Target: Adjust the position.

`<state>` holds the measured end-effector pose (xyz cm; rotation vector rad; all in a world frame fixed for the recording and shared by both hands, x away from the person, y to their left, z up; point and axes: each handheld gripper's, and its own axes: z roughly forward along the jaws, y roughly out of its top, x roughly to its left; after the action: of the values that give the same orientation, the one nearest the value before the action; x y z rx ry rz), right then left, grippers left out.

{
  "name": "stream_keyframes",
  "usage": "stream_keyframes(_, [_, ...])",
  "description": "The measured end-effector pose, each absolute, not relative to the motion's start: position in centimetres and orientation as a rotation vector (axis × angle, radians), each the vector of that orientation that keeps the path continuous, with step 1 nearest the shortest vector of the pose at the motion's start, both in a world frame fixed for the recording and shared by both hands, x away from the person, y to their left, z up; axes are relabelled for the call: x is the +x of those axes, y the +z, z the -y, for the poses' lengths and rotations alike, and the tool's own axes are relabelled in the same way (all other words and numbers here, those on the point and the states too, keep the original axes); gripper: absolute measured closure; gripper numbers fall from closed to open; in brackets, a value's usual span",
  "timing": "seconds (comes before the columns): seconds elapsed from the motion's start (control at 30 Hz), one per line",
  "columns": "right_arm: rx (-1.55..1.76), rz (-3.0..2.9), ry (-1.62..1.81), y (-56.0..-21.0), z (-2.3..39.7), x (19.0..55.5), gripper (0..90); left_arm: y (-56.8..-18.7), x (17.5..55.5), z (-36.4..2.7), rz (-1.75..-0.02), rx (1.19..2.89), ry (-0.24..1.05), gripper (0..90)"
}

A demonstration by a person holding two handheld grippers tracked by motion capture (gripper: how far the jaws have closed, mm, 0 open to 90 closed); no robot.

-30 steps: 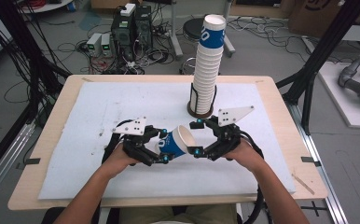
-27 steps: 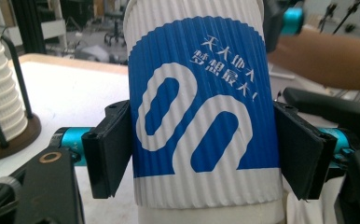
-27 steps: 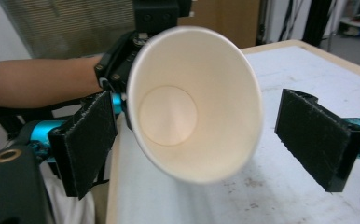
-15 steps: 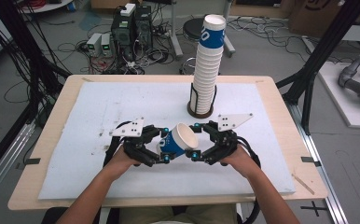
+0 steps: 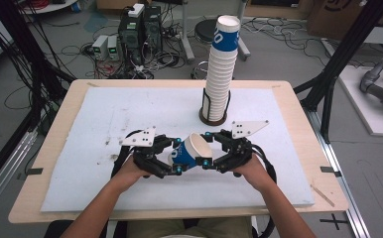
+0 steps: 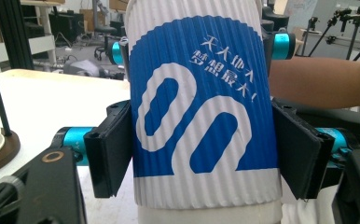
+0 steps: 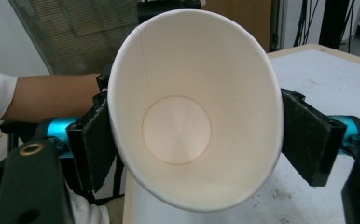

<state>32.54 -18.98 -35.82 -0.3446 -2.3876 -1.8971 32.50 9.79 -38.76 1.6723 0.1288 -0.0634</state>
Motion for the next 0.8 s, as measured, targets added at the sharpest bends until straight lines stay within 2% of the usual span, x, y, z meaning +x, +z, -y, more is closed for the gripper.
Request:
stream_keyframes(0.2, [-0.339,2.451,-1.832,-35.7,18.9,32.5,21.4,-38.9,32.4,-9.5,-0.151,1.744,-0.069,26.7])
stream_keyframes(0.23, [-0.340,2.475,-1.809,-35.6,18.9,32.5,21.4,-38.8,32.4,-9.4,-0.162,1.765,-0.079,24.9])
stream_keyframes(0.27, [-0.333,2.507,-1.784,-35.5,18.8,32.4,21.3,-38.8,32.4,-9.4,-0.175,1.770,-0.080,17.1])
stream_keyframes(0.57, [-0.326,2.748,-1.598,-34.9,18.1,32.5,21.3,-38.3,31.9,-8.8,-0.143,1.948,0.041,16.4])
stream_keyframes(0.8, [-0.228,2.859,-1.477,-34.7,16.7,32.1,21.3,-38.6,31.8,-8.2,-0.125,2.000,0.046,16.5])
